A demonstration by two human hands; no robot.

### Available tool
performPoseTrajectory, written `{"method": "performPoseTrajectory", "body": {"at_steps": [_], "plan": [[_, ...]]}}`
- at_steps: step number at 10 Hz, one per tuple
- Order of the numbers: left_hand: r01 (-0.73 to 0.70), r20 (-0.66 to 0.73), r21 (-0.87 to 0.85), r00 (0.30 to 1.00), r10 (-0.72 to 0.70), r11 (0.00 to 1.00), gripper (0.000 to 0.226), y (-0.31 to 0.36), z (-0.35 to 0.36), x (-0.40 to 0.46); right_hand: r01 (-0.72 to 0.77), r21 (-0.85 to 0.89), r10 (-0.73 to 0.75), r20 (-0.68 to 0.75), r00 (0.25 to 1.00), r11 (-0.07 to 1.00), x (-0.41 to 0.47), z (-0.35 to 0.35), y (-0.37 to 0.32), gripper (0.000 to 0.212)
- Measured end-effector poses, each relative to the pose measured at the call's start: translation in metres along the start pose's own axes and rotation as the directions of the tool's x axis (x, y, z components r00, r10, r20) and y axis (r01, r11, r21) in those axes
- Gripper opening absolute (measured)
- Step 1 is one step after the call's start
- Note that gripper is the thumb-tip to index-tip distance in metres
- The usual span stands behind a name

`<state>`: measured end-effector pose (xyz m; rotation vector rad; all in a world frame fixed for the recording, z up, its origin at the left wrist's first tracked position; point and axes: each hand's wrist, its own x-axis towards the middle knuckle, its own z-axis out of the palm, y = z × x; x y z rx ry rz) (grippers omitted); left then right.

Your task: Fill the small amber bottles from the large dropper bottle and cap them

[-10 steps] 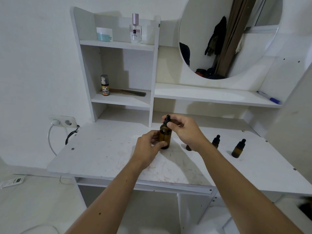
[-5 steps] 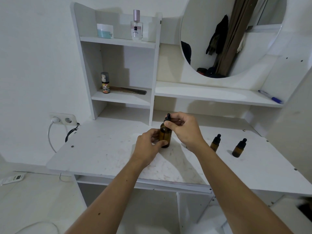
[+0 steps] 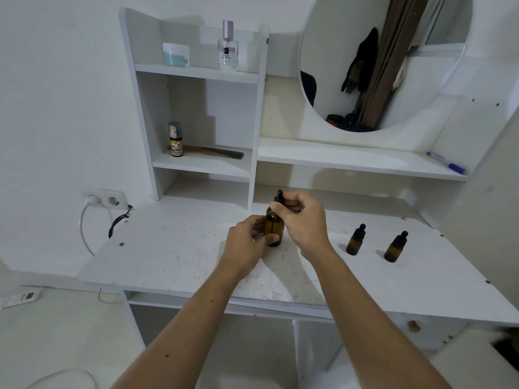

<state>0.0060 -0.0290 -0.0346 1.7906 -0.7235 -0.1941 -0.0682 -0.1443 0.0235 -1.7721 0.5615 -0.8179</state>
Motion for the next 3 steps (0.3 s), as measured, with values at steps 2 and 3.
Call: {"method": "performPoseTrajectory", "body": {"at_steps": [2, 3], "plan": [[0.017, 0.007, 0.008, 1.000, -0.017, 1.000, 0.050, 0.003, -0.003, -0.004, 0.057, -0.045, -0.052, 0.104, 0.993, 0.997, -0.011, -0.010, 0.003, 0.049], [0.034, 0.024, 0.020, 0.999, -0.034, 0.999, 0.050, 0.008, -0.003, -0.008, 0.141, -0.112, -0.132, 0.089, 0.987, 0.984, -0.028, -0.017, 0.009, 0.056]]}}
